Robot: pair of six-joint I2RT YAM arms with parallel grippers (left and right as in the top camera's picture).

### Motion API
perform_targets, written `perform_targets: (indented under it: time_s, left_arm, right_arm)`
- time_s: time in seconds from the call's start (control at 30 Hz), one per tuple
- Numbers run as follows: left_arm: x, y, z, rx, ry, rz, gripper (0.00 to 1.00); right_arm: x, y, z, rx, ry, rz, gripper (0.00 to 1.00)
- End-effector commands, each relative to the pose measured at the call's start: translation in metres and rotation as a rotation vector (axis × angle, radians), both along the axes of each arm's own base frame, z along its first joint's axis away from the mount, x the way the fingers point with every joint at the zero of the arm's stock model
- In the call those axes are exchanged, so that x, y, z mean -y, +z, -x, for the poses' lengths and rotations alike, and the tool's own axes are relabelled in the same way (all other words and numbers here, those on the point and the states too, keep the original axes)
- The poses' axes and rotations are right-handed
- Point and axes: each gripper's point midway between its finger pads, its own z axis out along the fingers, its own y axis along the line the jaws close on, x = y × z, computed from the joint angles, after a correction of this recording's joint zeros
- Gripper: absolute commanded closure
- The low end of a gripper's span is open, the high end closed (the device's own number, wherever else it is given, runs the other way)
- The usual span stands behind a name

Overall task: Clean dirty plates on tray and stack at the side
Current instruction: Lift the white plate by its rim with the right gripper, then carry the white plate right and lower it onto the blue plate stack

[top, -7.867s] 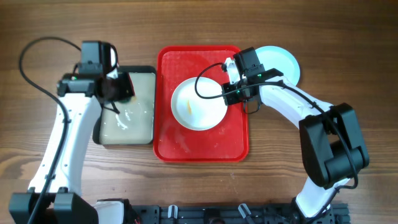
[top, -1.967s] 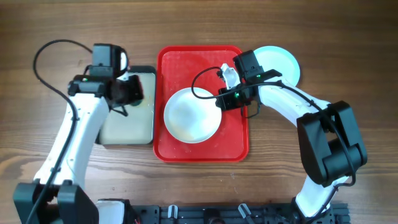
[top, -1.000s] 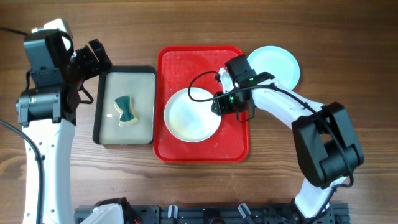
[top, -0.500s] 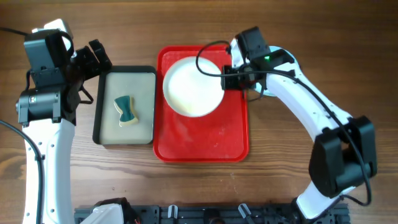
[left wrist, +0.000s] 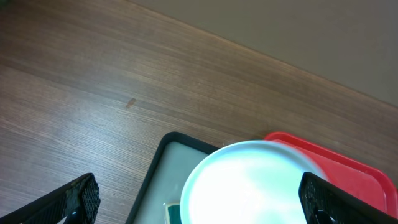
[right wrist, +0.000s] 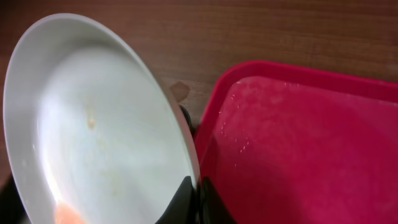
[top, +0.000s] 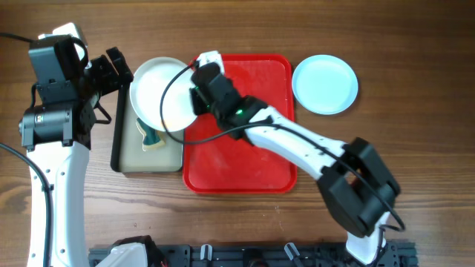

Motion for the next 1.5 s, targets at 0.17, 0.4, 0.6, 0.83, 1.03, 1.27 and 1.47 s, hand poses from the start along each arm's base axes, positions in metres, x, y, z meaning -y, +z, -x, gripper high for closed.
perform_targets:
  time_s: [0.17, 0.4, 0.6, 0.83, 1.03, 1.27, 1.47]
  left_arm:
    - [-0.004, 0.003, -0.001, 0.006, 0.019, -0.007, 0.0]
    - [-0.004, 0.003, -0.001, 0.006, 0.019, -0.007, 0.0]
    - [-0.004, 0.003, -0.001, 0.006, 0.019, -0.007, 0.0]
    - [-0.004, 0.003, -0.001, 0.006, 0.019, -0.007, 0.0]
    - [-0.004, 0.003, -0.001, 0.006, 0.019, -0.007, 0.0]
    - [-0.004, 0.003, -0.001, 0.006, 0.019, -0.007, 0.0]
    - [-0.004, 0.003, -0.001, 0.006, 0.019, -0.007, 0.0]
  right_arm:
    - [-0.025, 0.07, -0.027, 0.649, 0.198, 0.496, 0.96]
    - [-0.05, 0.109, -0.017, 0.895, 0.305, 0.634, 0.96]
    - [-0.059, 0.108, -0.012, 0.918, 0.373, 0.625, 0.96]
    - [-0.06, 0.134, -0.016, 1.016, 0.33, 0.594, 0.96]
    - [-0.059, 0.144, -0.018, 1.035, 0.294, 0.55, 0.96]
    - [-0.033, 0.067, -0.033, 0.517, 0.184, 0.173, 0.96]
    - [0.008, 0.024, -0.036, 0.106, 0.222, -0.052, 0.96]
